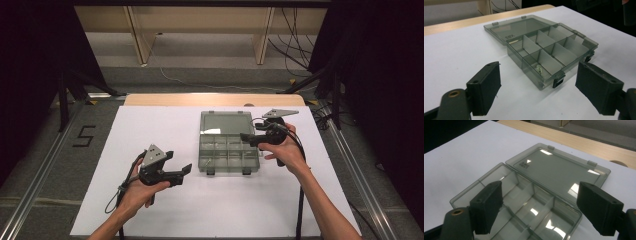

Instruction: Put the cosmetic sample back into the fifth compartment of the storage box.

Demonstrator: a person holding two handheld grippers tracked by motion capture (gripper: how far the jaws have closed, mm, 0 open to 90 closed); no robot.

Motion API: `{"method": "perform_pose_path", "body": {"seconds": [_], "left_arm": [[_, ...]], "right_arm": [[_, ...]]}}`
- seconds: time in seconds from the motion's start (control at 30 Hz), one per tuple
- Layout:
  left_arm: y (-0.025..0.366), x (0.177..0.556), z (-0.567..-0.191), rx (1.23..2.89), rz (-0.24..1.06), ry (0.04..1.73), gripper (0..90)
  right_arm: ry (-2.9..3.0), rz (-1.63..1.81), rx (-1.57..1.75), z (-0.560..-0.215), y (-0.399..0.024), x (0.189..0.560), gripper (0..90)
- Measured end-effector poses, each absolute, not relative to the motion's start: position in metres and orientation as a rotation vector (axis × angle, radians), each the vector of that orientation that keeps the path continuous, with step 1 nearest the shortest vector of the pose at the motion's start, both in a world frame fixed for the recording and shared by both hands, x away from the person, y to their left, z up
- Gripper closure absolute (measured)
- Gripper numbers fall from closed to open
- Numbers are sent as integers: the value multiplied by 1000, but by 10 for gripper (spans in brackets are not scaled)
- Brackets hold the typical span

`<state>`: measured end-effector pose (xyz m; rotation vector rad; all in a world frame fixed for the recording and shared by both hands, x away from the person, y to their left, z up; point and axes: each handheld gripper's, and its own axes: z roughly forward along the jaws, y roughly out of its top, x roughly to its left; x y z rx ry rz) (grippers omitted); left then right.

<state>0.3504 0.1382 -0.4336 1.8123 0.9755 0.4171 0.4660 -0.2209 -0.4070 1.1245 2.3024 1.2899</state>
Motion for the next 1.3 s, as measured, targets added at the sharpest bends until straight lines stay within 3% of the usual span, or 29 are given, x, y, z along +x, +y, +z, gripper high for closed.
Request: {"method": "perform_pose_path", "body": {"seconds": [0.37, 1.3], "left_arm": [[128, 366, -439, 1831, 403, 1006, 216], [92, 405, -454, 1952, 355, 1130, 334]], "right_arm": [[2304, 1263, 1185, -408, -240, 478, 178], [2265, 1294, 1325, -418, -256, 516, 175]]}}
